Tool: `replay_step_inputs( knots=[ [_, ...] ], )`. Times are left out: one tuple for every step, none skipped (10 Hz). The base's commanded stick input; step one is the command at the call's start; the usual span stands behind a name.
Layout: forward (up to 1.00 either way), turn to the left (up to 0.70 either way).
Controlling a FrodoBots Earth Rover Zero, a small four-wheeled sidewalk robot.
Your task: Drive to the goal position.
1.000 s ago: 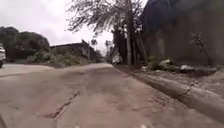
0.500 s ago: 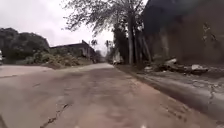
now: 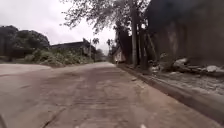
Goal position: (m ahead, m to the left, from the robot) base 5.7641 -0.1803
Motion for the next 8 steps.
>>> replay_step_inputs(
  knots=[
    [1.0,0.0],
    [1.0,0.0],
    [1.0,0.0],
    [1.0,0.0],
    [1.0,0.0],
    [1.0,0.0],
    [1.0,0.0],
    [1.0,0.0]
  ],
)
